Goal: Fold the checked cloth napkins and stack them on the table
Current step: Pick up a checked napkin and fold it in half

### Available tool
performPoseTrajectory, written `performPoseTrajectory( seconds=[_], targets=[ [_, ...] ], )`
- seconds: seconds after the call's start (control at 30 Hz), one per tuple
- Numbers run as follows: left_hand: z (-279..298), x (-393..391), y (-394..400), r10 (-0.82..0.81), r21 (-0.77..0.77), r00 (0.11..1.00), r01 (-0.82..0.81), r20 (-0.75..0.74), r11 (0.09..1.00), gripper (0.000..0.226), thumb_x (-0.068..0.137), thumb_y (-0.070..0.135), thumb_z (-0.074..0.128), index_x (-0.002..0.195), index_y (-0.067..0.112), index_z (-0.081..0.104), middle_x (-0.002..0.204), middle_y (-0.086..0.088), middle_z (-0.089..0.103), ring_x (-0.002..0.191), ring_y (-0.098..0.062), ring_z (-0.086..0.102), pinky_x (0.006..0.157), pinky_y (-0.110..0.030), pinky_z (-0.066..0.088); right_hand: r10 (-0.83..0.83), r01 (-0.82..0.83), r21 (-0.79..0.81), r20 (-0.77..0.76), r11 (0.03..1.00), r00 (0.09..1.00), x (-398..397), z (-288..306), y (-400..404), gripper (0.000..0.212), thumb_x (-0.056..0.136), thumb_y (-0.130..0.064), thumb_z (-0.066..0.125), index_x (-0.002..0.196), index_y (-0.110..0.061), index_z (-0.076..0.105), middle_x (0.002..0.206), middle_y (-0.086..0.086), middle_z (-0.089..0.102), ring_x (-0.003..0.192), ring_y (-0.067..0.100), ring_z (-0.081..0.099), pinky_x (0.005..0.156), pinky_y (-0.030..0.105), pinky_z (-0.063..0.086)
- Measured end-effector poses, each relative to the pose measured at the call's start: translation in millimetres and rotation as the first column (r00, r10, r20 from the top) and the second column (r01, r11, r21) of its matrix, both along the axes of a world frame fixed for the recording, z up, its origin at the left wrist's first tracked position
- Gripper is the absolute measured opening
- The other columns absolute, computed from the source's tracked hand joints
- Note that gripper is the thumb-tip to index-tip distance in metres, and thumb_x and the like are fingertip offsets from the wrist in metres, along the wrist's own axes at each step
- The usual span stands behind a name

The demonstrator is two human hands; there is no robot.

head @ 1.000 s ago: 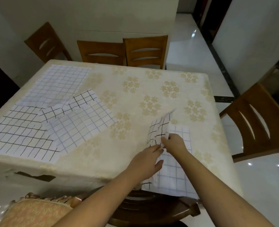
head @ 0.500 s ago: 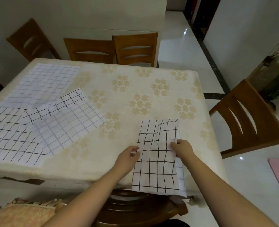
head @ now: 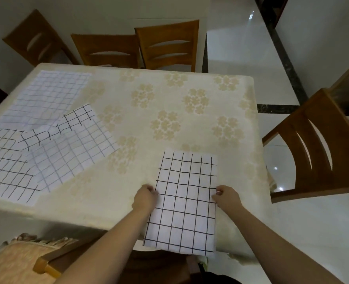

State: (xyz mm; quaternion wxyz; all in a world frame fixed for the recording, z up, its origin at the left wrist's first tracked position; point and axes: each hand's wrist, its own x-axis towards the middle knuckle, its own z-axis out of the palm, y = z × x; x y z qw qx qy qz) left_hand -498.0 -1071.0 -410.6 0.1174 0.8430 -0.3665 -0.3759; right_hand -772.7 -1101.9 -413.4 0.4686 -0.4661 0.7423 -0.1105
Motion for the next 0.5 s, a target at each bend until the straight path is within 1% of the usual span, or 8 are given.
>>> performPoseTrajectory(
  seconds=[0.07,0.17,0.23,0.3,0.33,0.43,0.47,0.5],
  targets=[
    [0,-2,-5,0.014,0.01,1.0,-0.014,0.006,1.0,0.03,0.094,0.03,0.059,0.118,0.013,0.062,0.12,-0.007,0.066,0.112,-0.028,0.06,0.086,-0.029,0.042,0.032,-0.032,-0.022,-0.024,0.999,0.999,-7,-2,-1,0.034,0.086,-0.009,0.064,0.119,-0.008,0.064,0.093,0.003,0.065,0.078,0.019,0.062,0.071,0.024,0.049],
    [-1,-4,-10,-0.045,0.043,0.999,0.043,0.029,0.998,0.025,0.096,0.03,0.057,0.109,0.012,0.068,0.112,-0.007,0.07,0.106,-0.027,0.062,0.079,-0.025,0.04,0.074,-0.078,-0.069,-0.055,0.995,0.996,-13,-5,-3,0.023,0.087,-0.011,0.064,0.11,-0.009,0.066,0.085,-0.003,0.062,0.071,0.012,0.056,0.058,0.015,0.039],
    [-1,-7,-11,-0.058,0.057,0.998,0.056,0.034,0.997,0.024,0.096,0.03,0.057,0.106,0.012,0.07,0.109,-0.006,0.07,0.104,-0.026,0.062,0.077,-0.023,0.038,0.08,-0.086,-0.1,-0.069,0.991,0.994,-17,-8,-4,0.019,0.088,-0.014,0.065,0.107,-0.012,0.066,0.082,-0.006,0.06,0.072,0.01,0.056,0.061,0.017,0.039],
    [0,-9,-10,-0.038,0.046,0.999,0.037,0.027,0.998,0.023,0.096,0.029,0.058,0.105,0.011,0.069,0.106,-0.004,0.069,0.104,-0.026,0.061,0.078,-0.024,0.037,0.077,-0.086,-0.116,-0.082,0.99,0.994,-20,-12,-4,0.017,0.089,-0.019,0.066,0.105,-0.014,0.066,0.086,-0.006,0.063,0.076,0.011,0.058,0.068,0.02,0.042],
    [1,-10,-9,-0.02,0.025,1.0,0.019,0.019,1.0,0.023,0.096,0.027,0.058,0.107,0.01,0.069,0.105,-0.003,0.067,0.105,-0.026,0.06,0.079,-0.024,0.037,0.077,-0.087,-0.122,-0.09,0.989,0.993,-22,-13,-4,0.016,0.089,-0.02,0.066,0.104,-0.015,0.067,0.088,-0.005,0.065,0.076,0.011,0.059,0.068,0.021,0.043],
    [7,-10,-4,0.029,-0.082,0.996,-0.036,-0.085,0.996,0.021,0.095,0.025,0.06,0.111,0.011,0.065,0.104,0.004,0.061,0.1,-0.017,0.055,0.084,-0.023,0.037,0.049,-0.062,-0.158,-0.088,0.986,0.995,-26,-16,-4,0.01,0.091,-0.019,0.065,0.1,-0.015,0.067,0.091,-0.001,0.07,0.07,0.009,0.058,0.058,0.017,0.04],
    [9,-10,-2,0.021,-0.119,0.991,-0.037,-0.134,0.992,0.018,0.095,0.025,0.061,0.107,0.012,0.065,0.101,0.006,0.06,0.097,-0.014,0.054,0.084,-0.022,0.037,0.041,-0.056,-0.174,-0.092,0.983,0.995,-27,-15,-4,0.01,0.091,-0.018,0.064,0.1,-0.014,0.067,0.089,-0.001,0.069,0.069,0.009,0.057,0.055,0.015,0.038],
    [10,-9,1,0.008,-0.153,0.984,-0.035,-0.176,0.988,0.013,0.094,0.025,0.062,0.1,0.014,0.065,0.095,0.007,0.061,0.093,-0.014,0.055,0.079,-0.023,0.039,0.032,-0.05,-0.188,-0.097,0.981,0.995,-27,-15,-4,0.01,0.092,-0.017,0.063,0.101,-0.014,0.066,0.087,-0.003,0.067,0.068,0.009,0.055,0.054,0.014,0.036]
  ],
)
